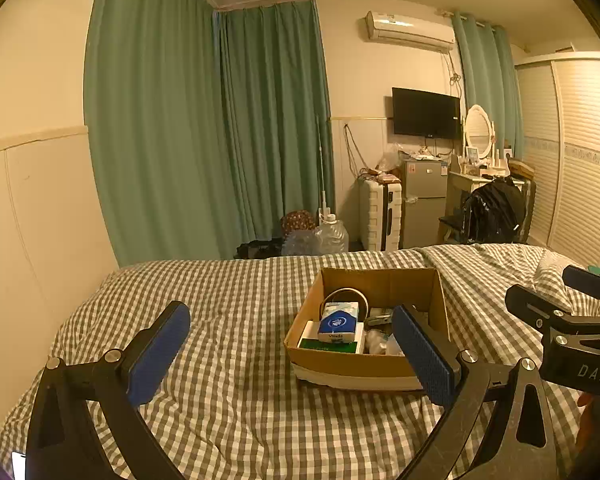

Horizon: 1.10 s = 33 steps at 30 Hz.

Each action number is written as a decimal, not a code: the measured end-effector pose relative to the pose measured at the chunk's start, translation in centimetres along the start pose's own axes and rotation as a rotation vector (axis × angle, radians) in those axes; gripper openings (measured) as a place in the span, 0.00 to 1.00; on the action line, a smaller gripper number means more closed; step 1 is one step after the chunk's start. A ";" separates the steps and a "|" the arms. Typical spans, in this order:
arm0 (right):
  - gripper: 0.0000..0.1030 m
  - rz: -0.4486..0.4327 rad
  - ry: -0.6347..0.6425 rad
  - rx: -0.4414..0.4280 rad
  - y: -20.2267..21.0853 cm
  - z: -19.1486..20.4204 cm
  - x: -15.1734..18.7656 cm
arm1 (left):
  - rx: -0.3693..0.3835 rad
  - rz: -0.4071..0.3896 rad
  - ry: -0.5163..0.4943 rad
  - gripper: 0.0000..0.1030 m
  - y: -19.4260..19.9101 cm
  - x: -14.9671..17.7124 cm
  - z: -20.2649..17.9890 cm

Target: Organize objects

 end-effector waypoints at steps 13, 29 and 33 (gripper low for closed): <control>1.00 0.004 -0.001 0.010 -0.1 -0.3 0.0 | -0.003 0.006 0.001 1.00 -0.1 0.2 0.2; 1.00 0.008 -0.002 0.010 -0.2 -0.3 0.0 | 0.004 0.011 0.005 1.00 -0.3 0.6 0.3; 1.00 0.008 -0.002 0.011 -0.2 -0.2 0.0 | 0.007 0.003 0.002 1.00 -0.1 0.6 0.1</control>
Point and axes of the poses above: each gripper's, at about its wrist camera, not at the fingertips, and y roughly against the way its jaws point, z to its left, x to its underside, the point moved 8 cm from there along -y, roughly the way its jaws point, and after that the axes turned 2 degrees about -y, right-handed, at the moved point
